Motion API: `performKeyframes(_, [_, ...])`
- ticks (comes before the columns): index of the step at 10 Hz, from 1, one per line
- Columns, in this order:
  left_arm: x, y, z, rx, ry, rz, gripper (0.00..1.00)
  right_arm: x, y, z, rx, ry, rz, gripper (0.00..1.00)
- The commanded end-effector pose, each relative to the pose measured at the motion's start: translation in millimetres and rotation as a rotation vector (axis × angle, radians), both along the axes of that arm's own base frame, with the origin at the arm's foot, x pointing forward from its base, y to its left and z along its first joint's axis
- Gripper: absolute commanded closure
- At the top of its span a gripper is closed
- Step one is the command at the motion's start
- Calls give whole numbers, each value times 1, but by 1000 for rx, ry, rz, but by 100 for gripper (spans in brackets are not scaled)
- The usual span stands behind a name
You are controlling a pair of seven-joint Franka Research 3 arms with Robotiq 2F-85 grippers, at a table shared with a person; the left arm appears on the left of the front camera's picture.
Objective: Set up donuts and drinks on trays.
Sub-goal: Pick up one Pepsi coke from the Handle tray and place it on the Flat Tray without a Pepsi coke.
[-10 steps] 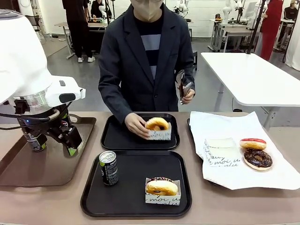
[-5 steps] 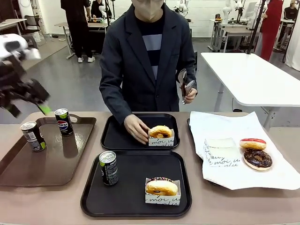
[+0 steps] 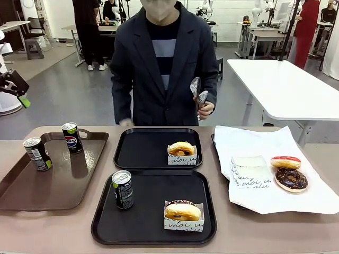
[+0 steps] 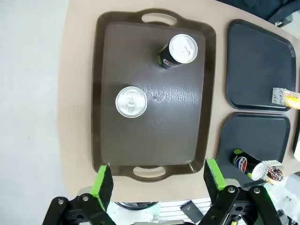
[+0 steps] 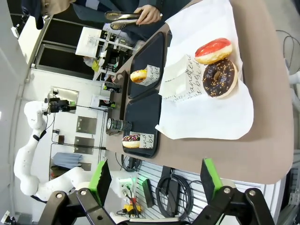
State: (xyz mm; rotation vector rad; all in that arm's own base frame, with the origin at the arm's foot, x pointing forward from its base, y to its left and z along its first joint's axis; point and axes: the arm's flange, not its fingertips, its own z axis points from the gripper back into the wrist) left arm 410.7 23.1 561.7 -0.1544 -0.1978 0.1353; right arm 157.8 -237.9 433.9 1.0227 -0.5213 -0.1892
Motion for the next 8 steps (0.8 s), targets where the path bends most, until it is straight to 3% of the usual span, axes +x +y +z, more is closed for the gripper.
performKeyframes(1, [-1, 4, 0, -8, 0, 4, 0, 3, -1, 2, 22, -33, -1, 0])
performKeyframes(6, [0, 1, 0, 0, 0, 4, 0, 3, -1, 2, 22, -33, -1, 0])
performKeyframes(8, [37, 12, -27, 116, 5, -55, 0, 3, -1, 2, 22, -33, -1, 0])
